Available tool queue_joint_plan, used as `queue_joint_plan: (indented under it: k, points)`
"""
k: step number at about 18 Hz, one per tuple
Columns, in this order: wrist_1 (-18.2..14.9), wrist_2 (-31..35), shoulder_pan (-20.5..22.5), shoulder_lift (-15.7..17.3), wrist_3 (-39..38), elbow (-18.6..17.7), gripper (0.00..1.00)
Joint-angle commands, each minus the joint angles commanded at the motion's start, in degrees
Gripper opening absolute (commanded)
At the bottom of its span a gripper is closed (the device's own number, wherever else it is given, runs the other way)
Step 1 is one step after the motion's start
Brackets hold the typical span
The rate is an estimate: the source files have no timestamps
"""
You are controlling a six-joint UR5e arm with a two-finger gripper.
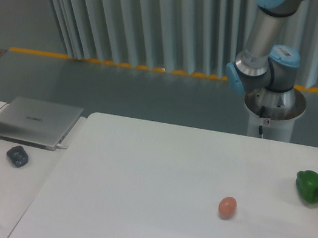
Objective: Place the red pepper on the table
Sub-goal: 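Bring the gripper holding the red bell pepper down toward the table, then lower the red pepper onto the table beside the orange fruit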
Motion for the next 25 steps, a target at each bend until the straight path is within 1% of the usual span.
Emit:
queue_joint_plan:
  k: [3, 6, 8, 9, 11, 12, 15, 18, 23, 25]
  points:
    - [0.0, 0.09, -3.34, -0.26, -4.66, -1.31, 0.46]
    - [0.09, 1.05, -8.35, -0.79, -10.46, -2.55, 0.46]
    - [0.17, 1.05, -10.29, -1.14, -13.28, -2.99, 0.49]
    - [0.18, 1.14, -11.6, -1.93, -15.29, -2.99, 0.49]
    - [0.26, 2.98, -13.71, -2.98, -18.55, -3.16, 0.49]
    - [0.35, 5.16, -14.86, -3.6, -19.87, -3.16, 0.49]
    - [0.35, 6.06, -15.66, -5.1, -21.2, -3.16, 0.49]
    - [0.44, 6.15, -16.01, -5.62, -21.2, -3.16, 0.49]
    - [0.62, 8.08, -16.62, -6.77, -21.29, -3.16, 0.49]
    - [0.62, 8.09, -16.62, -6.77, -21.29, -3.16, 0.49]
